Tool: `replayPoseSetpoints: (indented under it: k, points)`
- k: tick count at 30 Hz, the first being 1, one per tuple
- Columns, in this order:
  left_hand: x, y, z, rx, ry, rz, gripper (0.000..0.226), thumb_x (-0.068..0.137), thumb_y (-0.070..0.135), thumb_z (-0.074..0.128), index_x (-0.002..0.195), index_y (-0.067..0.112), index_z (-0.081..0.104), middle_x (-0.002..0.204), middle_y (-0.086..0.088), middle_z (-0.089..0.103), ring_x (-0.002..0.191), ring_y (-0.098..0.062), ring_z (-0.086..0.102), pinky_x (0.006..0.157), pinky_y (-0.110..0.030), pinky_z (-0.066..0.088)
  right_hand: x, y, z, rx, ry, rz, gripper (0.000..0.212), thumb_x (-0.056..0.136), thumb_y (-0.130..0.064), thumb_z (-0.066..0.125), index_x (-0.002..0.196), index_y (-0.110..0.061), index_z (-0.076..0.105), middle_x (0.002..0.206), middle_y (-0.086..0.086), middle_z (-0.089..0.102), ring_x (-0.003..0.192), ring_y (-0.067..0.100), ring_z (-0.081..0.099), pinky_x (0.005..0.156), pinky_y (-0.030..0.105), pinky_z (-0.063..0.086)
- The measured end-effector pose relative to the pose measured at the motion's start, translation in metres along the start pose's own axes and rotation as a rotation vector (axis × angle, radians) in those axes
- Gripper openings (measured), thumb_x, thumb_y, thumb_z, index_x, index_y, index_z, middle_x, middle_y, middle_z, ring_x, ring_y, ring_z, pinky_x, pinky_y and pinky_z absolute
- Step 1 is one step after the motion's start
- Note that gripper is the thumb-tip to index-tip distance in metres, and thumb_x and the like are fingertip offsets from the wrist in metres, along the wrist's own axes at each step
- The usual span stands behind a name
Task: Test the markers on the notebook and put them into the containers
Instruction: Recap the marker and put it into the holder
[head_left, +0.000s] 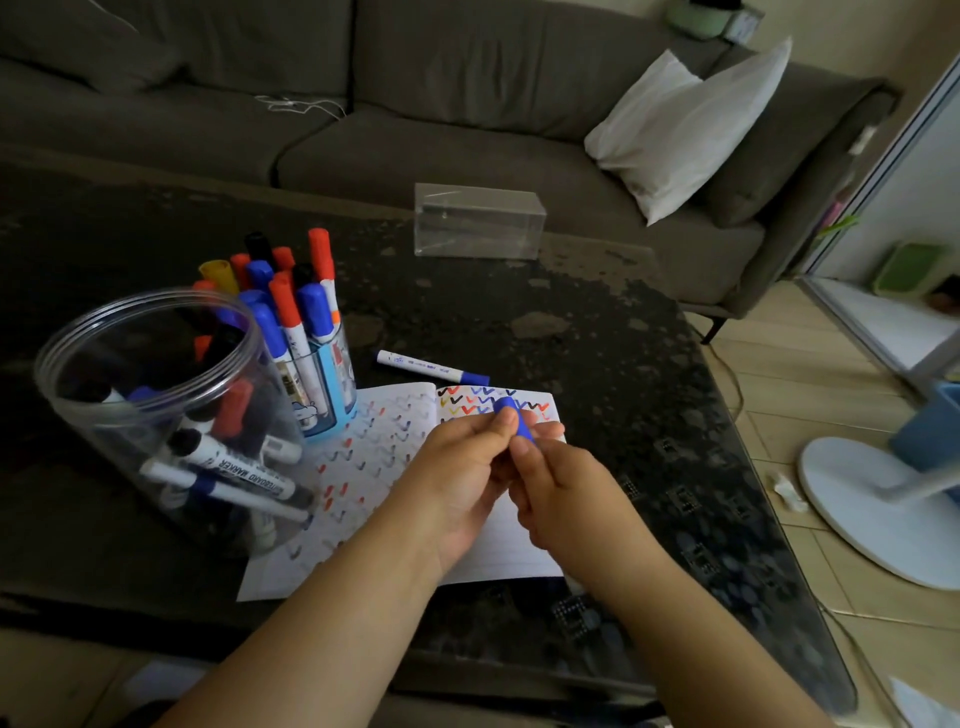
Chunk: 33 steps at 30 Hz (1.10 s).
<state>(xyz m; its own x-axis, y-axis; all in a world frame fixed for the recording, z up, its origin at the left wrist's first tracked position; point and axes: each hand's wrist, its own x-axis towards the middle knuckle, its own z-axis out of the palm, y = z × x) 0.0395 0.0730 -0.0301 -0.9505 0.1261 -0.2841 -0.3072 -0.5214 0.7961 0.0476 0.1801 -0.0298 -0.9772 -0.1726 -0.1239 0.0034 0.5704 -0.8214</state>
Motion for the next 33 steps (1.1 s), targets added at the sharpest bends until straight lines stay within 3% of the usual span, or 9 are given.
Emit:
replayPoseSetpoints:
  k: [6, 11, 14, 16, 19, 21, 24, 28, 33]
  points:
    - [0.006, -0.009, 0.000, 0.029, 0.078, -0.012, 0.026, 0.095, 0.019, 0.048, 0.084, 0.007, 0.068, 0.093, -0.013, 0.073, 0.089, -0.019, 0.069, 0.077, -0.027, 0.052, 0.003, 0.007, -0.003, -0.128, 0.021, -0.025, 0.028, 0.099, -0.038, 0.037, 0.098, -0.016, 0.055, 0.066, -0.008, 0.051, 0.057, 0.006, 0.049, 0.057, 0.018, 0.042]
    - [-0.007, 0.005, -0.001, -0.082, -0.127, -0.095, 0.031, 0.096, 0.026, 0.042, 0.096, -0.002, 0.056, 0.100, -0.013, 0.071, 0.088, -0.018, 0.070, 0.070, -0.030, 0.056, -0.006, -0.013, -0.017, 0.975, -0.355, 0.297, 0.036, 0.100, -0.032, 0.038, 0.086, -0.003, 0.056, 0.056, 0.001, 0.039, 0.040, 0.004, 0.031, 0.033, 0.014, 0.025]
    - [-0.021, 0.014, 0.006, -0.075, -0.147, -0.077, 0.030, 0.093, 0.027, 0.044, 0.078, 0.002, 0.051, 0.092, -0.015, 0.072, 0.089, -0.020, 0.070, 0.071, -0.030, 0.058, -0.013, -0.024, -0.019, 1.231, -0.445, 0.368, 0.040, 0.094, -0.036, 0.042, 0.076, -0.004, 0.056, 0.054, -0.001, 0.035, 0.036, 0.001, 0.028, 0.029, 0.011, 0.023]
    - [-0.024, 0.014, 0.013, 0.014, -0.040, -0.066, 0.039, 0.096, 0.026, 0.045, 0.065, 0.005, 0.058, 0.086, -0.013, 0.073, 0.082, -0.018, 0.071, 0.070, -0.027, 0.058, -0.019, -0.029, -0.015, 1.100, -0.365, 0.310, 0.039, 0.099, -0.036, 0.037, 0.076, -0.008, 0.052, 0.052, -0.003, 0.036, 0.037, 0.001, 0.027, 0.031, 0.012, 0.021]
    - [-0.018, 0.018, 0.010, 0.036, 0.168, -0.018, 0.032, 0.098, 0.029, 0.042, 0.086, 0.005, 0.059, 0.088, -0.009, 0.072, 0.079, -0.017, 0.069, 0.076, -0.027, 0.054, -0.034, -0.016, 0.002, 0.335, -0.161, 0.128, 0.035, 0.100, -0.038, 0.037, 0.079, -0.015, 0.054, 0.056, -0.005, 0.044, 0.045, 0.007, 0.038, 0.044, 0.021, 0.033]
    - [-0.012, 0.022, -0.001, 0.144, 0.244, 0.079, 0.030, 0.098, 0.029, 0.043, 0.087, 0.006, 0.058, 0.098, -0.009, 0.068, 0.086, -0.016, 0.066, 0.086, -0.029, 0.052, -0.045, -0.001, 0.008, 0.100, -0.081, 0.093, 0.035, 0.098, -0.041, 0.039, 0.081, -0.019, 0.060, 0.059, -0.007, 0.050, 0.051, 0.007, 0.044, 0.055, 0.027, 0.038]
    - [-0.008, 0.018, -0.015, 0.545, 0.300, 0.074, 0.028, 0.095, 0.040, 0.047, 0.086, 0.019, 0.064, 0.101, 0.003, 0.070, 0.097, -0.009, 0.064, 0.097, -0.034, 0.045, -0.049, 0.005, -0.007, 0.230, -0.055, 0.169, 0.034, 0.099, -0.040, 0.039, 0.092, -0.017, 0.064, 0.060, -0.005, 0.053, 0.051, 0.007, 0.047, 0.054, 0.024, 0.042]
    - [-0.005, 0.004, -0.022, 0.927, 0.379, 0.163, 0.026, 0.092, 0.042, 0.051, 0.103, 0.021, 0.063, 0.094, 0.006, 0.063, 0.082, -0.003, 0.053, 0.067, -0.019, 0.040, -0.034, 0.002, -0.022, 0.471, -0.143, 0.257, 0.025, 0.101, -0.022, 0.040, 0.110, -0.010, 0.060, 0.084, 0.004, 0.065, 0.065, 0.011, 0.053, 0.062, 0.022, 0.050]
    - [0.008, -0.027, -0.038, 1.086, 0.395, 0.251, 0.034, 0.086, 0.030, 0.064, 0.118, 0.020, 0.060, 0.110, 0.004, 0.060, 0.101, -0.012, 0.057, 0.085, -0.021, 0.041, -0.003, 0.010, -0.022, 0.675, -0.033, 0.163, 0.016, 0.097, -0.011, 0.049, 0.108, -0.020, 0.057, 0.092, 0.016, 0.071, 0.060, 0.016, 0.063, 0.062, 0.026, 0.053]
